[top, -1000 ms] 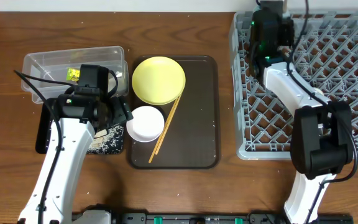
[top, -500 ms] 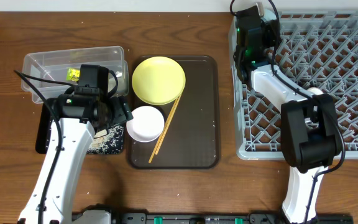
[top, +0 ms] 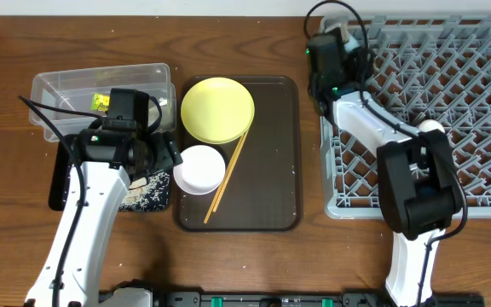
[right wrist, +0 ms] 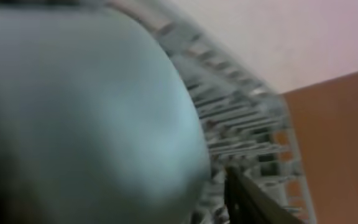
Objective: Sort waste into correct bins and load items into the dishwasher rack
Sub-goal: 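Lift the light-blue bowl and lower it into the dish rack, then move the right gripper to the white bowl and grasp its rim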
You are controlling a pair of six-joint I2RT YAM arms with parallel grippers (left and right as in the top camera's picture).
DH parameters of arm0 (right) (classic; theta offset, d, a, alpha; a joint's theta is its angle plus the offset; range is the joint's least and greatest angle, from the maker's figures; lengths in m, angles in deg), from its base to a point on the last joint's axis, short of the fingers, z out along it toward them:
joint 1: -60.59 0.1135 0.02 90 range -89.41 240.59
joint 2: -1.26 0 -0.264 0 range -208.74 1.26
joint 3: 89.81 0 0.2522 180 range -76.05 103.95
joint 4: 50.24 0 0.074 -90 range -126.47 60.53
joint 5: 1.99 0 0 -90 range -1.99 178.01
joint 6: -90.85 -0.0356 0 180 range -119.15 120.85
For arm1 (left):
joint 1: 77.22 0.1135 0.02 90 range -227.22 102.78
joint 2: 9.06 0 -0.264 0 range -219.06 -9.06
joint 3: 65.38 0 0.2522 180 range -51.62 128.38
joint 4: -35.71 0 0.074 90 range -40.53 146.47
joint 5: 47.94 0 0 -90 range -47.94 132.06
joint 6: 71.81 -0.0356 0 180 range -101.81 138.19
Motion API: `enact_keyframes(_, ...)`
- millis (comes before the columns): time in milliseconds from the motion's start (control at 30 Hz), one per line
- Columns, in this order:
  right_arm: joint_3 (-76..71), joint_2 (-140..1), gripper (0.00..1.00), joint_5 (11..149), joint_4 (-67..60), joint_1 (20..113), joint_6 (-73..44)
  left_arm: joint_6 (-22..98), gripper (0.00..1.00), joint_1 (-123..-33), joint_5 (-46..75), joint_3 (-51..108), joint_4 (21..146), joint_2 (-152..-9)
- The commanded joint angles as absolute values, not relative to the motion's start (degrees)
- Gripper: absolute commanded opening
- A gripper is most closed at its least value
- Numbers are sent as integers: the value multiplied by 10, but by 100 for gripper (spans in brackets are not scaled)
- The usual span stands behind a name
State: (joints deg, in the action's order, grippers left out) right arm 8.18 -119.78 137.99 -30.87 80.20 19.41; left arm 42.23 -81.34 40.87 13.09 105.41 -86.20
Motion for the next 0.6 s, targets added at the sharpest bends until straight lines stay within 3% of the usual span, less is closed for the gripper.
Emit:
enact_keyframes(0, 84, -1128, 49, 1308, -257, 806, 84, 425, 86, -811, 410, 127, 1056, -865)
enact_keyframes(267, 84, -1024, 61, 1191, -101, 809, 34, 425, 86, -811, 410, 127, 1058, -865)
enact_keyframes(567, 84, -978, 67, 863, 17, 825, -62, 424, 86, -811, 413, 127, 1067, -865)
